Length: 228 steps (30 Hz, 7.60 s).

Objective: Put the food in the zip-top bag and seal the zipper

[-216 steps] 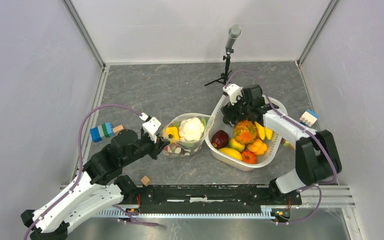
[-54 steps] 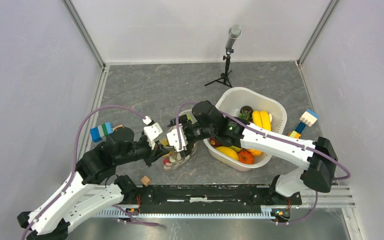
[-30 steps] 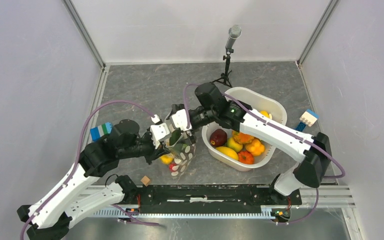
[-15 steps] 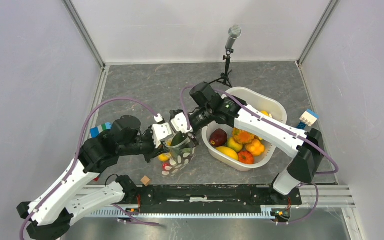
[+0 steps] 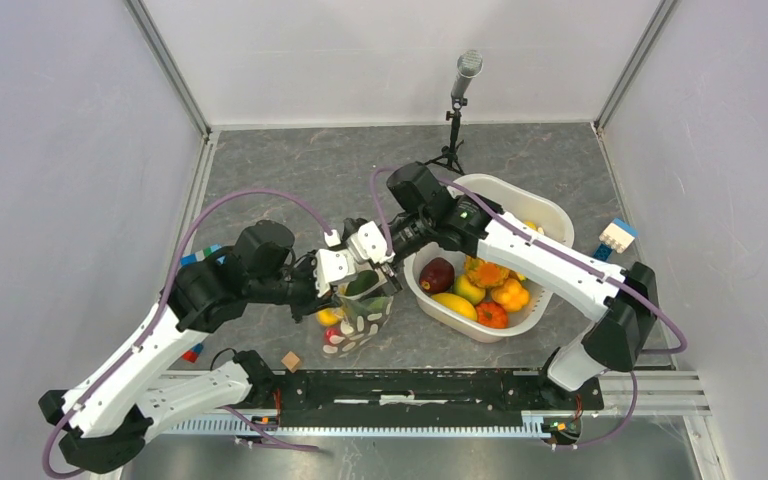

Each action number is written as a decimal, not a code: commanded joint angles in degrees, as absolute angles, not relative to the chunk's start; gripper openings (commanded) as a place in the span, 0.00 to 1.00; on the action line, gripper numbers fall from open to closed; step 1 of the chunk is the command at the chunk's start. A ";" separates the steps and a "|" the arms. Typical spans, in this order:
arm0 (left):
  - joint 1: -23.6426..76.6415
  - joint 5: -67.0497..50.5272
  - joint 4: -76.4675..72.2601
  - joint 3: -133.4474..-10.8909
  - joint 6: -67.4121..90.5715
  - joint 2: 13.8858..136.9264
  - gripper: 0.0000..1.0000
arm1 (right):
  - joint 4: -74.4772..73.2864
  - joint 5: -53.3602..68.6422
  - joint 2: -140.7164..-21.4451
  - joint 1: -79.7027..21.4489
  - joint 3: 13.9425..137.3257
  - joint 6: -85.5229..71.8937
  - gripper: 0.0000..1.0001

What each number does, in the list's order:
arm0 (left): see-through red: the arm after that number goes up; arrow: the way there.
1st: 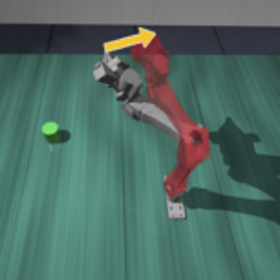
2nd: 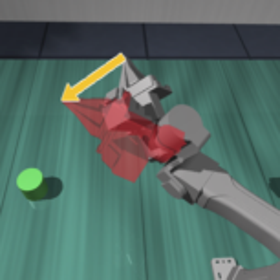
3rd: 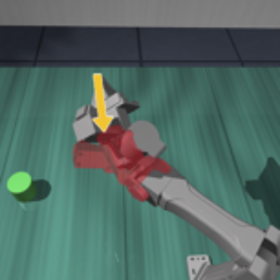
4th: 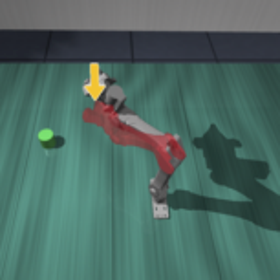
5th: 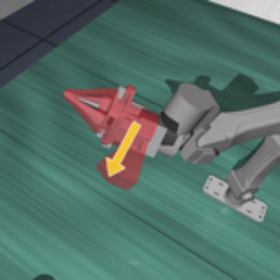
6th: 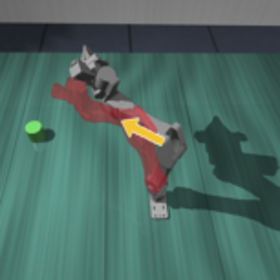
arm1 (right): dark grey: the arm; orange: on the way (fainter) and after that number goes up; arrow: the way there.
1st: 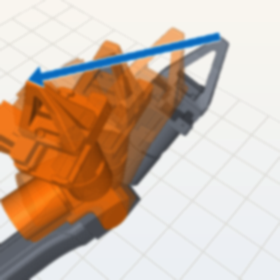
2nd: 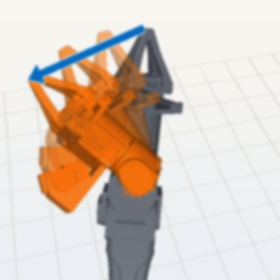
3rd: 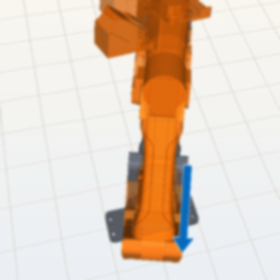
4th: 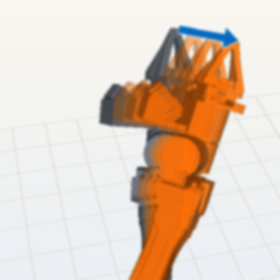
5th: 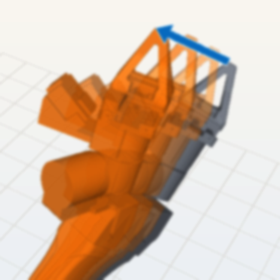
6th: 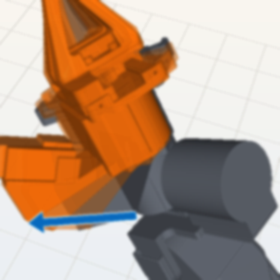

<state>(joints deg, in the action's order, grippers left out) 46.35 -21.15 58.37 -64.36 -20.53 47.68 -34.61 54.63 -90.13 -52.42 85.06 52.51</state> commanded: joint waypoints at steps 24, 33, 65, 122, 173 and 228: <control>46.54 -19.71 55.66 -67.00 -21.88 45.49 0.02 | -22.08 58.93 -91.31 -52.42 79.51 39.92 0.62; 46.49 -19.10 53.44 -64.61 -21.33 42.79 0.02 | -18.50 58.45 -90.72 -52.36 77.27 37.86 0.48; 46.49 -0.44 23.86 -42.84 6.06 26.64 1.00 | 15.24 37.44 -76.87 -49.13 57.20 4.26 0.00; 46.49 -10.40 12.17 -37.09 0.09 29.25 0.02 | 11.01 43.01 -75.37 -52.82 61.88 8.99 0.62; 46.49 -7.49 13.34 -36.81 -1.51 23.93 0.02 | 8.05 42.00 -77.80 -52.08 60.23 11.79 0.00; 46.45 15.14 27.42 -41.84 -6.70 5.17 0.02 | -1.38 32.94 -69.05 -43.49 51.53 16.67 0.00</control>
<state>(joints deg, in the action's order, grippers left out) 47.00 9.02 31.20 -37.91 -3.27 6.20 2.92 37.98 -71.44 -46.11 52.73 14.85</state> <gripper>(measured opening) 0.030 0.051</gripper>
